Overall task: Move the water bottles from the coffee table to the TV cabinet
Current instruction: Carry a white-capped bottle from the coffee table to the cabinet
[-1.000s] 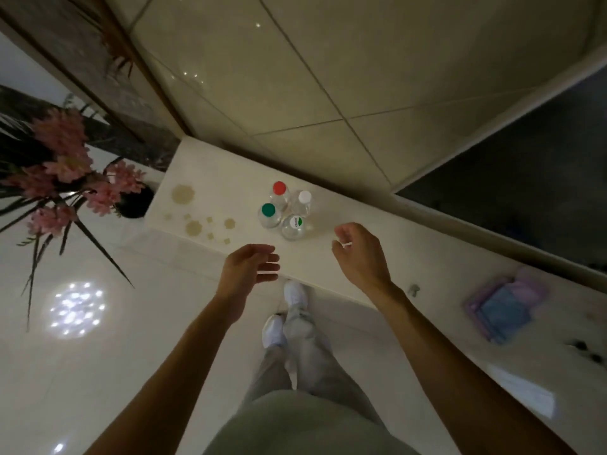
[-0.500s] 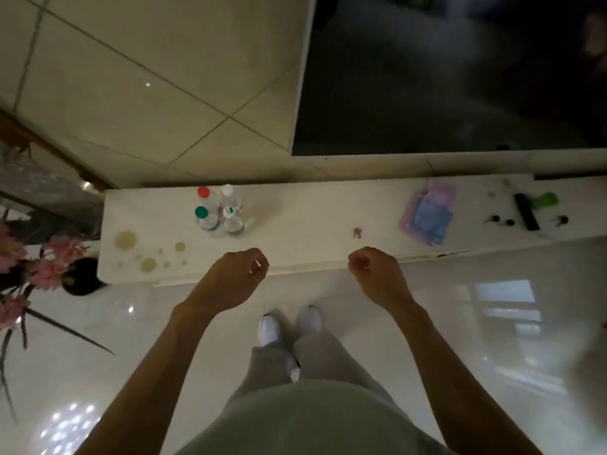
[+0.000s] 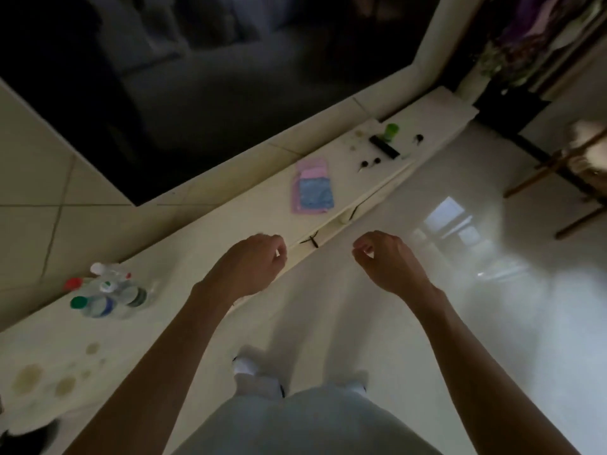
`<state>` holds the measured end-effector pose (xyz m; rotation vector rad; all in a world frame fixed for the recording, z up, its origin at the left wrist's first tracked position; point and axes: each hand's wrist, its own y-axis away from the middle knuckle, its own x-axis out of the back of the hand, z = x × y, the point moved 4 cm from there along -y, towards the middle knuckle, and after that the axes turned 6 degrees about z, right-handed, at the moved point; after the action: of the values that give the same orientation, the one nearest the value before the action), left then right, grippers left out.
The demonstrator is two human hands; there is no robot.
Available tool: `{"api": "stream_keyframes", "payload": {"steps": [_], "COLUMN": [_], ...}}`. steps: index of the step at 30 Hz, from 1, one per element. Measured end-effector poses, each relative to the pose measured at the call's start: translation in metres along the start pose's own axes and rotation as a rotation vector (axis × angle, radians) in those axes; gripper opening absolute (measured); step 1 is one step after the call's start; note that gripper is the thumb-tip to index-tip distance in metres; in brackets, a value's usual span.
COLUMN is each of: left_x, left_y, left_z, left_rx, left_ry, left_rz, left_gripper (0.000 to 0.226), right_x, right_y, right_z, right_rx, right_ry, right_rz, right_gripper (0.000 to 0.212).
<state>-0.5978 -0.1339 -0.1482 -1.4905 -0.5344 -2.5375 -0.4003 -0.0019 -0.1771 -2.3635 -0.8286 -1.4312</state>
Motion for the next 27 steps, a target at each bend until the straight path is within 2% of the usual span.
{"api": "stream_keyframes", "payload": {"steps": [6,11,19,22,27], "left_x": [-0.043,-0.089,-0.179,-0.216,-0.266], "left_y": [-0.016,-0.033,-0.031,-0.020,-0.004], "left_z": [0.147,0.251,0.431,0.492,0.577], "left_rx": [-0.139,-0.318,-0.775,-0.984,-1.212], "left_ry": [-0.084,-0.137,-0.286,-0.350,-0.362], "left_rz": [-0.031,-0.132,-0.286,-0.320,-0.413], "left_gripper": [0.027,0.019,0.022,0.023,0.020], "right_x": [0.073,0.132,0.189,0.202,0.220], "right_y": [0.062,0.133,0.279,0.328,0.392], "right_z": [0.110,0.201,0.306,0.334,0.372], "right_rx": [-0.083,-0.289,-0.694,-0.835,-1.032], "right_ry": [-0.012,-0.041,-0.080,-0.072,-0.094], "right_rz": [0.040,0.206,0.434,0.494,0.564], "right_gripper": [0.021,0.019,0.023,0.023,0.023]}}
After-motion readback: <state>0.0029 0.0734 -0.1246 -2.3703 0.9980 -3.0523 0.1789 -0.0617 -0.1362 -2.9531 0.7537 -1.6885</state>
